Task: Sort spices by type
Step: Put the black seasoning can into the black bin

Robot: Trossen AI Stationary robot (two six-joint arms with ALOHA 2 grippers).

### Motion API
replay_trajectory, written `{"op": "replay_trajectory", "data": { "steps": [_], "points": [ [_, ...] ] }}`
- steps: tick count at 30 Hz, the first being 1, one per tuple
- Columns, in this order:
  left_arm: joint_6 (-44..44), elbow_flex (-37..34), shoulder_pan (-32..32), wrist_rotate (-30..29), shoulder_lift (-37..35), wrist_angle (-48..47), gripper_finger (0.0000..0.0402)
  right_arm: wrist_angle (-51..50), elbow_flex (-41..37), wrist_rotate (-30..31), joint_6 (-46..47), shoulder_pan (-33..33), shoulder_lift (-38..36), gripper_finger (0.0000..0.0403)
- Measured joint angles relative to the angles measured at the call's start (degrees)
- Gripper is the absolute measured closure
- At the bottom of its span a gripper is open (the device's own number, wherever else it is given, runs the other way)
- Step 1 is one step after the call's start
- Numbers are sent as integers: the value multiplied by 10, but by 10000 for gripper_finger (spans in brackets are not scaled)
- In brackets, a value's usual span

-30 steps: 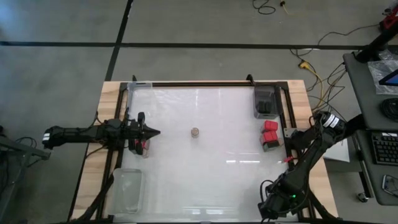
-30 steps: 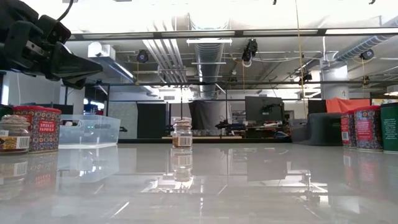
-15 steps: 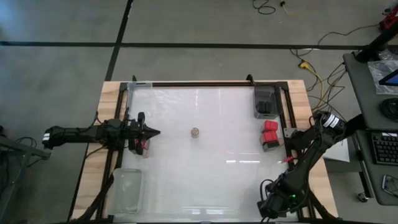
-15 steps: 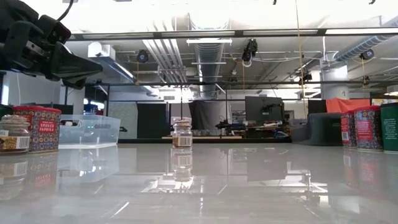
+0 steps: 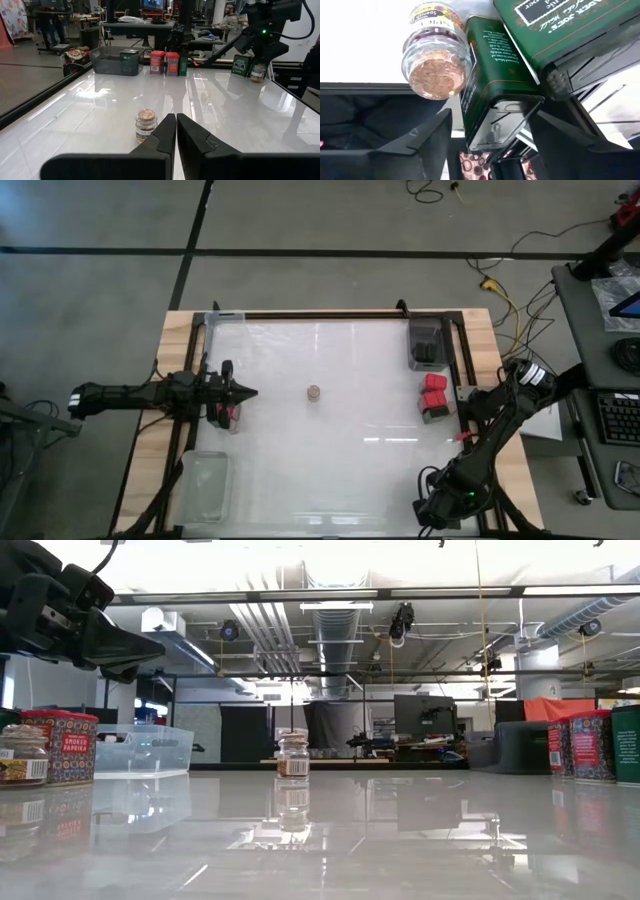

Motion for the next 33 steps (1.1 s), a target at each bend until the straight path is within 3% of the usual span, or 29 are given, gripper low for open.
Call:
{"op": "replay_trajectory", "data": {
  "steps": [16, 25, 33],
  "points": [
    [0, 0, 0, 0, 0, 0, 401, 1, -2, 48, -25, 6, -1, 266],
    [0, 0, 0, 0, 0, 0, 401, -31, 19, 65, -18, 4, -6, 270],
    [0, 0, 0, 0, 0, 0, 401, -176, 84, 65, -42, -12, -15, 271]
  ]
}}
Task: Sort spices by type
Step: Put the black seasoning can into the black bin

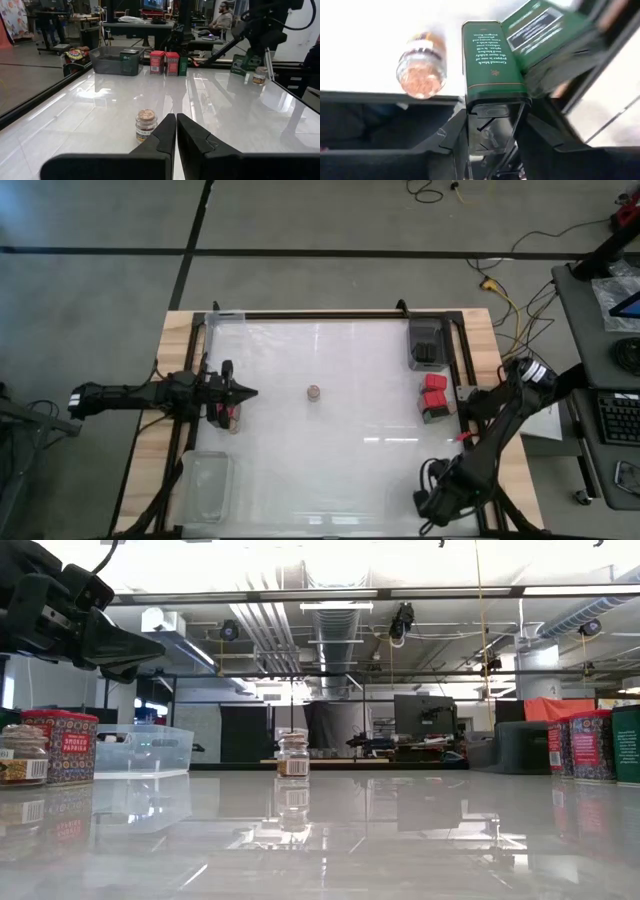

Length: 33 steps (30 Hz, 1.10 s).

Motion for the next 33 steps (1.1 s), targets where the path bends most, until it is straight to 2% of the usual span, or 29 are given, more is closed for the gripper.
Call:
{"op": "replay_trajectory", "data": {
  "steps": [2, 8, 13, 25, 33],
  "points": [
    [0, 0, 0, 0, 0, 0, 401, -43, 14, 15, -19, -8, 0, 267],
    [0, 0, 0, 0, 0, 0, 401, -82, 27, 154, -105, -51, 0, 273],
    [0, 0, 0, 0, 0, 0, 401, -125, 25, 198, -198, -108, 0, 269],
    [0, 0, 0, 0, 0, 0, 401, -137, 25, 372, -508, -311, -55, 274],
    [0, 0, 0, 0, 0, 0, 401, -167, 25, 465, -621, -474, -131, 266]
  ]
}}
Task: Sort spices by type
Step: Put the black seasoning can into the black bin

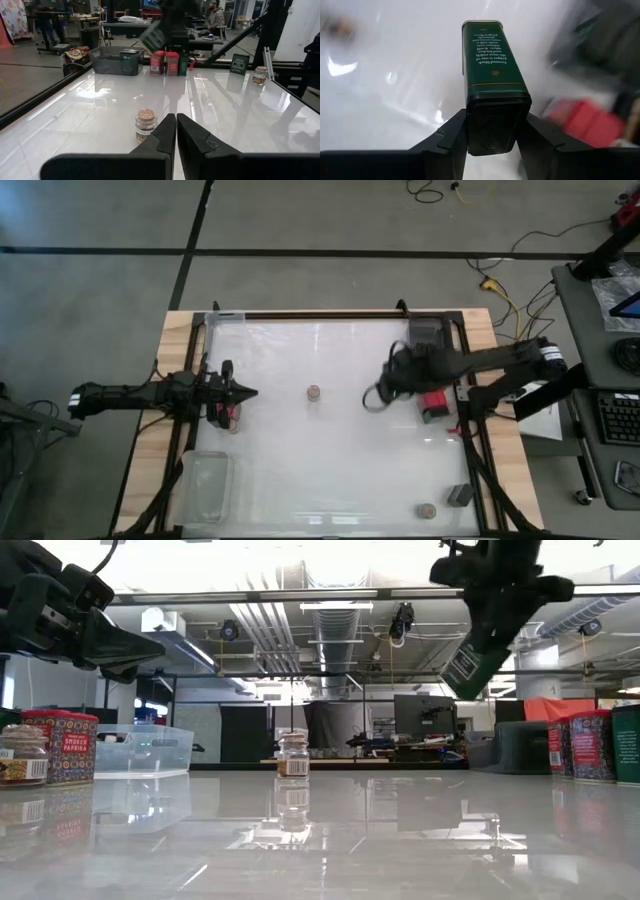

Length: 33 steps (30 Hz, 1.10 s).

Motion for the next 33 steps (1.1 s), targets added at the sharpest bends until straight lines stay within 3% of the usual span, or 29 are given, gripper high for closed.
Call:
{"op": "replay_trajectory", "data": {
  "steps": [4, 12, 19, 24, 33],
  "points": [
    [0, 0, 0, 0, 0, 0, 401, -10, 0, 37, -23, -90, -42, 274],
    [0, 0, 0, 0, 0, 0, 401, -71, 0, 35, -94, -286, -96, 266],
    [0, 0, 0, 0, 0, 0, 401, -104, -15, -54, -171, -429, -101, 276],
    [0, 0, 0, 0, 0, 0, 401, -112, -28, -87, -195, -480, -99, 267],
    [0, 0, 0, 0, 0, 0, 401, -113, -64, -88, -201, -495, -83, 276]
  ]
}}
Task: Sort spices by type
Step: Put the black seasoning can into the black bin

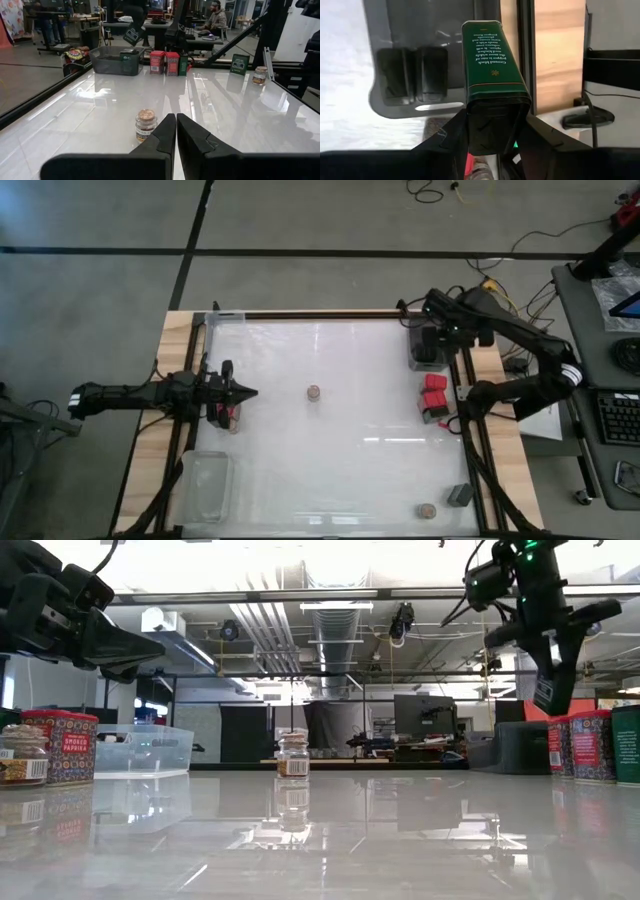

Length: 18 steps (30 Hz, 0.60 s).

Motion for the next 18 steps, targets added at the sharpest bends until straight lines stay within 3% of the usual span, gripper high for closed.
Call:
{"op": "replay_trajectory", "data": {
  "steps": [11, 18],
  "points": [
    [0, 0, 0, 0, 0, 0, 401, 43, -39, -32, 17, -4, 23, 273],
    [0, 0, 0, 0, 0, 0, 401, 48, -37, -82, 1, -46, 62, 266]
  ]
}}
